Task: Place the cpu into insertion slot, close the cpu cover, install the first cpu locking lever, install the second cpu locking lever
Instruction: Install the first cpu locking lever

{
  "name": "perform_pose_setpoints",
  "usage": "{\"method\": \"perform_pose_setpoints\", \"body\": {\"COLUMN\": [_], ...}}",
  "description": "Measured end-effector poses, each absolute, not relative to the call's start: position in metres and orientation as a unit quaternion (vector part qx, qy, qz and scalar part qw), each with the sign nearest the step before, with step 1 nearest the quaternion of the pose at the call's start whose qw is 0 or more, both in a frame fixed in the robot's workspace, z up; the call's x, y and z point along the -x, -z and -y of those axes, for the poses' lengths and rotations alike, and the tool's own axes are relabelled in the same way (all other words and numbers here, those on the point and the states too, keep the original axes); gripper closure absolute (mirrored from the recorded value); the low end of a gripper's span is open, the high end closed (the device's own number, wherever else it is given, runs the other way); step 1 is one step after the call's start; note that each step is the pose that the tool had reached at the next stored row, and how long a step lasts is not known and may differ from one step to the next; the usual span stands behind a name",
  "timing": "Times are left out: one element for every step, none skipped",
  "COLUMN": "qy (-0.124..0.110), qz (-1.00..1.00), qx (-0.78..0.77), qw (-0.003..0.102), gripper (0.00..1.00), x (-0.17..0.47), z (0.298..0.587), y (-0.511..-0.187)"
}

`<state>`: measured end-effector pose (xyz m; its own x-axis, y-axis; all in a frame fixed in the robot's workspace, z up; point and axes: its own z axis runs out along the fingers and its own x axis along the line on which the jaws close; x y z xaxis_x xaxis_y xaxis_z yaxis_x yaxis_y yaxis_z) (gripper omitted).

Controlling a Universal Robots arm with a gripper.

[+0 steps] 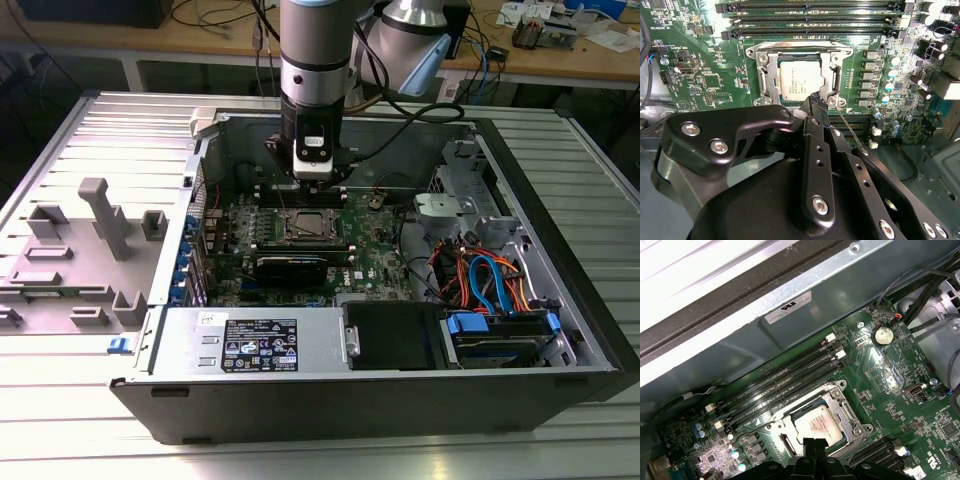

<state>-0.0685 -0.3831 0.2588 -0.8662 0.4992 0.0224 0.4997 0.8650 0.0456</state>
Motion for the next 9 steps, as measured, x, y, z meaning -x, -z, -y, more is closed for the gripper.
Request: {"method": "perform_pose_setpoints", "body": {"qy": [0.025,0.025,0.025,0.025,0.025,0.025,0.025,0.025,0.025], "qz": [0.966,0.966,0.966,0.966,0.967,0.970,0.974,0.976,0.977], "qx": [0.259,0.259,0.259,0.258,0.252,0.241,0.227,0.218,0.209], "qw": [0.005,0.005,0.005,0.005,0.005,0.005,0.006,0.006,0.006], "gripper": [0.89,0.89,0.89,0.89,0.89,0.89,0.89,0.89,0.89], "x": [0.0684,0.0684,0.0685,0.0685,0.0691,0.0693,0.0695,0.0695,0.0695], "z": [0.3831,0.3831,0.3831,0.3831,0.3832,0.3833,0.3833,0.3832,0.3832], "y": [-0.2588,-0.2588,-0.2588,-0.2588,-0.2587,-0.2585,-0.2583,-0.2579,-0.2577]}}
